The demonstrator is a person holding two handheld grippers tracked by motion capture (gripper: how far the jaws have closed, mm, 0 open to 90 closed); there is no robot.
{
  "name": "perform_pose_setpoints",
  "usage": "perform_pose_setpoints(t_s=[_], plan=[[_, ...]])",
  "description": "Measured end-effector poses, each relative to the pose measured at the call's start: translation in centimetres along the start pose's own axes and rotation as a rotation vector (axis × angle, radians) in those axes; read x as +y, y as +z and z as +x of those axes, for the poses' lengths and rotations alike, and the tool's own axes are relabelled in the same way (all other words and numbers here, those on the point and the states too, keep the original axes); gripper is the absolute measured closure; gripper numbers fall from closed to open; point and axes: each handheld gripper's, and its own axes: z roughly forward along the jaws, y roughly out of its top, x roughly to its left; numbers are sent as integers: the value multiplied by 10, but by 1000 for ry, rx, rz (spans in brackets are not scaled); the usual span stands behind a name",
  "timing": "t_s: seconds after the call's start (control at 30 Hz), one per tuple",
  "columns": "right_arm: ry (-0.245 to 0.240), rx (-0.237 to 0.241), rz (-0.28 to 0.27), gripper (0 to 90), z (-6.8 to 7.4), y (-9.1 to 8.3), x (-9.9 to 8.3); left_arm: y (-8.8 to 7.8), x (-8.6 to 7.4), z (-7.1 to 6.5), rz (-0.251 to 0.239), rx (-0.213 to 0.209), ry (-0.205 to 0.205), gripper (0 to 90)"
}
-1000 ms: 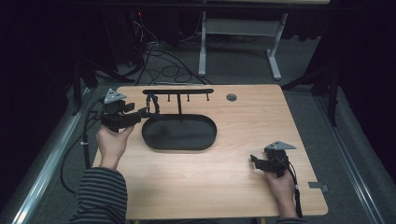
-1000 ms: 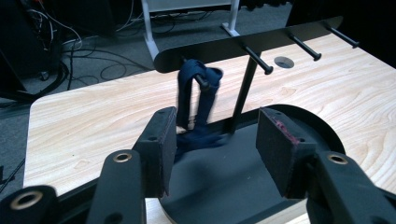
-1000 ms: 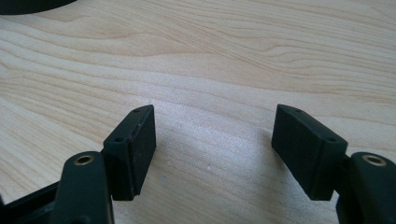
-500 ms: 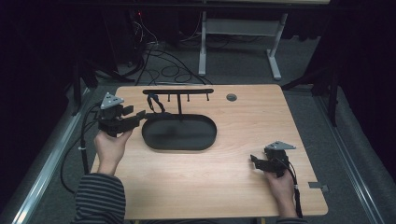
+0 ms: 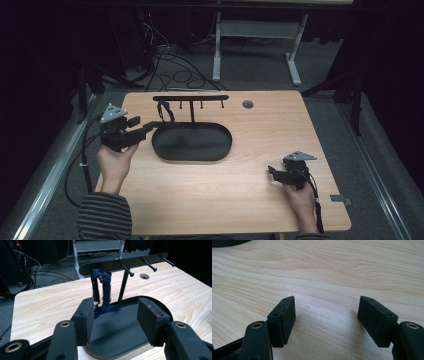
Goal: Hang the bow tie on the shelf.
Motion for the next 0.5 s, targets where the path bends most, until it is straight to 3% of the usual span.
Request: perform_pose_setpoints(t_s=[0.5], plan=[[-2, -1, 0, 321, 0, 0, 0, -12, -12, 1, -7, -15, -18, 478]])
